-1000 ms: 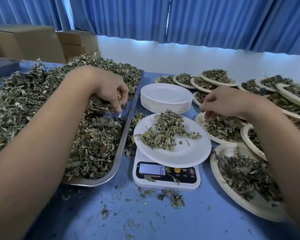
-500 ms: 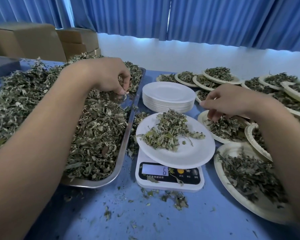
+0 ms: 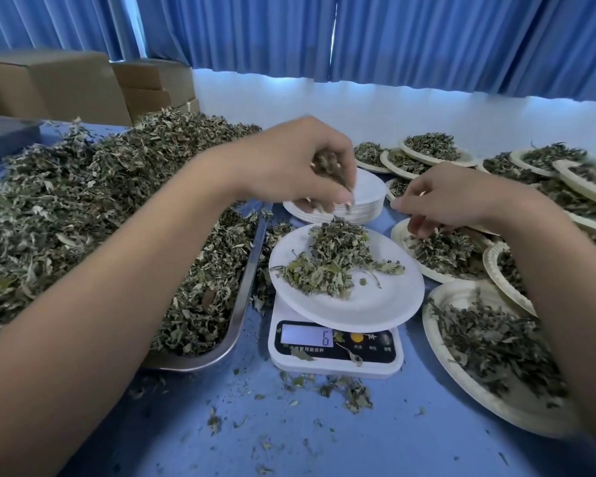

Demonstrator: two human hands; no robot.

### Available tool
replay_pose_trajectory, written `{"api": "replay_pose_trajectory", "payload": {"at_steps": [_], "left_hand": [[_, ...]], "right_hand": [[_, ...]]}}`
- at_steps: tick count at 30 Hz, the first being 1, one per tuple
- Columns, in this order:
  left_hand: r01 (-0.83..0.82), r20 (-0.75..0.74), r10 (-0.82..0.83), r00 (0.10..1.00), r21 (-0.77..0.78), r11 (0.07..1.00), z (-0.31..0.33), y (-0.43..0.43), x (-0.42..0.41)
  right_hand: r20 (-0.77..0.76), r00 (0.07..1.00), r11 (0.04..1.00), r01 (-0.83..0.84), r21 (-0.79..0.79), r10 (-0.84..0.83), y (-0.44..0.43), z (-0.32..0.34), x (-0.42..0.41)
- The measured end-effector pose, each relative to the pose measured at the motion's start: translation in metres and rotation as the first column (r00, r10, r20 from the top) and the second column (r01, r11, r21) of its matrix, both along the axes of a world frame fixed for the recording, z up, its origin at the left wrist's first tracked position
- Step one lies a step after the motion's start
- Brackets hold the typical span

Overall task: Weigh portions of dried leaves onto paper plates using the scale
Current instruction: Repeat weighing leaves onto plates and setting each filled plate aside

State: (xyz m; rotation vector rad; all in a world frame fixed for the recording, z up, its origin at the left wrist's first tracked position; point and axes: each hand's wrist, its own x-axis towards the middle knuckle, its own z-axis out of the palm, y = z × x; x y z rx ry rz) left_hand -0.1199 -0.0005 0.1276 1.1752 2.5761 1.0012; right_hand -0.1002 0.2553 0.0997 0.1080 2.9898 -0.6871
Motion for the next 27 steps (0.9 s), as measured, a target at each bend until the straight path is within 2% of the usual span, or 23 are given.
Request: {"api": "replay_pose_trajectory", "payload": {"at_steps": [3, 5, 7, 11, 14, 16, 19, 27], "left_hand": [[0.093, 0.054, -0.083, 0.995, -0.219, 0.971, -0.001, 0.008, 0.004], [0.035, 0.007, -0.035, 0.999, -0.278, 0.960, 0.001, 0.004, 0.003], [-0.089, -0.092, 0.058, 0.994, -0.376, 0.922, 0.001, -0.002, -0.002], [-0.315, -0.273, 0.180, 0.945, -0.612, 0.726, -0.004, -0.016, -0.019], [-0.374, -0.284, 0.245, 0.927, -0.741, 0.558, -0.010, -0.025, -0.025], [-0.345, -0.227, 0.278, 0.933, -0.777, 0.526, -0.012, -0.029, -0.025], [-0.322, -0.162, 0.318, 0.934, -0.766, 0.557, -0.010, -0.033, -0.028], [-0.312, -0.175, 0.307, 0.935, -0.817, 0.485, -0.012, -0.037, -0.029]], "right_hand": [[-0.006, 1.000, 1.000, -0.008, 0.015, 0.008, -0.001, 0.000, 0.000], [-0.008, 1.000, 1.000, -0.013, 0.012, 0.013, 0.000, -0.001, 0.000], [-0.012, 1.000, 1.000, -0.016, 0.002, 0.016, 0.001, 0.000, 0.000], [-0.008, 1.000, 1.000, -0.018, -0.001, 0.018, 0.001, 0.001, 0.000], [-0.003, 1.000, 1.000, -0.016, 0.002, 0.016, 0.001, 0.001, -0.001], [0.001, 1.000, 1.000, -0.016, 0.003, 0.016, 0.000, 0.001, -0.001], [0.000, 1.000, 1.000, -0.013, -0.007, 0.013, -0.003, 0.001, 0.000], [0.008, 1.000, 1.000, -0.028, -0.006, 0.028, -0.007, -0.002, 0.000]]}}
